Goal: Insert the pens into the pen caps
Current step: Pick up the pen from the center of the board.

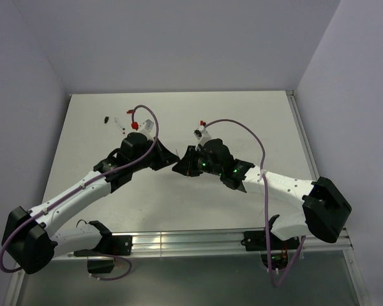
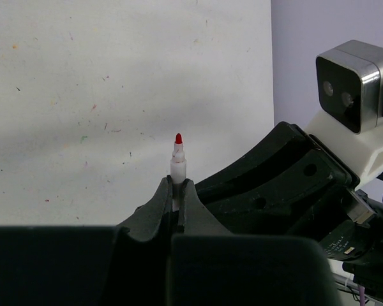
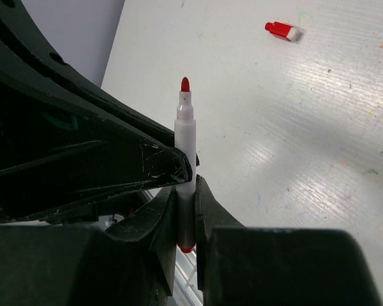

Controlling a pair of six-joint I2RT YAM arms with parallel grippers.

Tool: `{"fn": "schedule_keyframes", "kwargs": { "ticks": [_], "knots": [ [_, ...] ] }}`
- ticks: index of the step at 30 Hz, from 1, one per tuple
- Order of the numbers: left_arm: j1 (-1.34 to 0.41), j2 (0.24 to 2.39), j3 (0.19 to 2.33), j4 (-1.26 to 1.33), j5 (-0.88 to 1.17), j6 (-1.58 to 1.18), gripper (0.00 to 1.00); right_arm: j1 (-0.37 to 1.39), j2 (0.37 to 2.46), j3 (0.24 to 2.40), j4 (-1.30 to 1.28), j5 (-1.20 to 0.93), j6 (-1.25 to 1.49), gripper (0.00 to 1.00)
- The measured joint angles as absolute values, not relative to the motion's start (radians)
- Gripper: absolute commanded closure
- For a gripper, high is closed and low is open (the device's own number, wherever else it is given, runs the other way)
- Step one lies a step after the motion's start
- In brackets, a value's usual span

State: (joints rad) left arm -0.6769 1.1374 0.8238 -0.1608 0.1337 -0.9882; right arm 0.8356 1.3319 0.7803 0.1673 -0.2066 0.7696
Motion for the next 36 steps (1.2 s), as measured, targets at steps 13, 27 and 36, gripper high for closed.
{"fn": "schedule_keyframes", "kwargs": {
  "ticks": [13, 27, 36],
  "knots": [
    [-0.698, 1.143, 0.87, -0.25, 0.048, -0.961, 0.68, 0.837, 1.332, 0.781, 0.149, -0.201, 0.762, 1.0],
    [-0.597, 1.275, 1.139, -0.615, -0.29, -0.879, 0.63, 0.775, 1.229, 0.727, 0.109, -0.205, 0.731, 1.0],
    [-0.568, 1.539, 1.132, -0.692, -0.364, -0.934, 0.69, 0.736, 1.106, 0.62, 0.1, -0.23, 0.699, 1.0]
  ]
}}
